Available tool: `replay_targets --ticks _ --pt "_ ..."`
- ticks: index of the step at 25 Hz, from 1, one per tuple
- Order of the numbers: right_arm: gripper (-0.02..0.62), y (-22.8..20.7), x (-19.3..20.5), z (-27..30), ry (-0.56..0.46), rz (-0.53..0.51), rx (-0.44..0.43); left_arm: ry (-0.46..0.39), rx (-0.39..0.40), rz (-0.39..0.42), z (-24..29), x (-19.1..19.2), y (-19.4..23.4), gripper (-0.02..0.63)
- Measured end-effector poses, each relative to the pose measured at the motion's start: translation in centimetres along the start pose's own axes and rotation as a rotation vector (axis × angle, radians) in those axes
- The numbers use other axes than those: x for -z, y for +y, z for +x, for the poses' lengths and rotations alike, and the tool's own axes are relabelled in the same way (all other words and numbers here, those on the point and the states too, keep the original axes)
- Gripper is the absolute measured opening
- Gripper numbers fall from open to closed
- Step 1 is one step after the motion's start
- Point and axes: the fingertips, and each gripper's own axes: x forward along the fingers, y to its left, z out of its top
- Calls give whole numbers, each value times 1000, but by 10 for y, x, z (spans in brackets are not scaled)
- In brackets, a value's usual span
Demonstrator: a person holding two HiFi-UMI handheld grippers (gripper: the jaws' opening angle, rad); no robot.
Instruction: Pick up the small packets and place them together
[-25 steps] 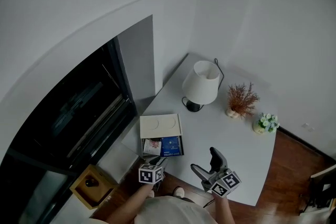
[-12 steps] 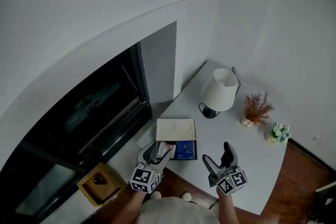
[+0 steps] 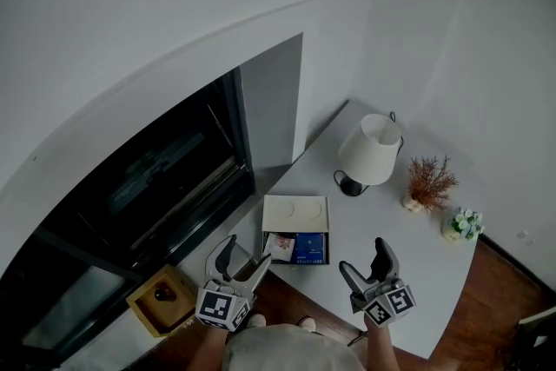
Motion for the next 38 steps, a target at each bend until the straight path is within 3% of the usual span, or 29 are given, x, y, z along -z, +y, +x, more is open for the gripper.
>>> replay_targets --ticks 5,9,12,16,18,21,27,34,38 --pt "496 17 17 13 81 -18 -95 -14 -47 -36 0 -1 14 350" --pt "483 35 50 35 225 -63 -213 7 -75 -54 -3 8 20 350" --pt "483 36 85 56 357 -140 -253 21 -95 -56 -8 14 26 350" --pt "482 16 144 73 585 -205 -248 39 -106 -68 -13 20 30 350" --pt "379 8 173 77 673 -172 -257 52 -107 -78 -16 23 31 350" --pt "360 -2 217 81 789 -117 -250 71 -112 -88 -19 30 32 351" --pt "360 -24 294 83 1058 -291 -217 101 -111 -94 -23 37 33 350" --pt "359 -34 332 91 1190 -409 -194 109 -135 -103 -28 39 41 350" --pt "322 -32 338 92 1226 -442 -210 107 -145 -107 -29 41 44 350"
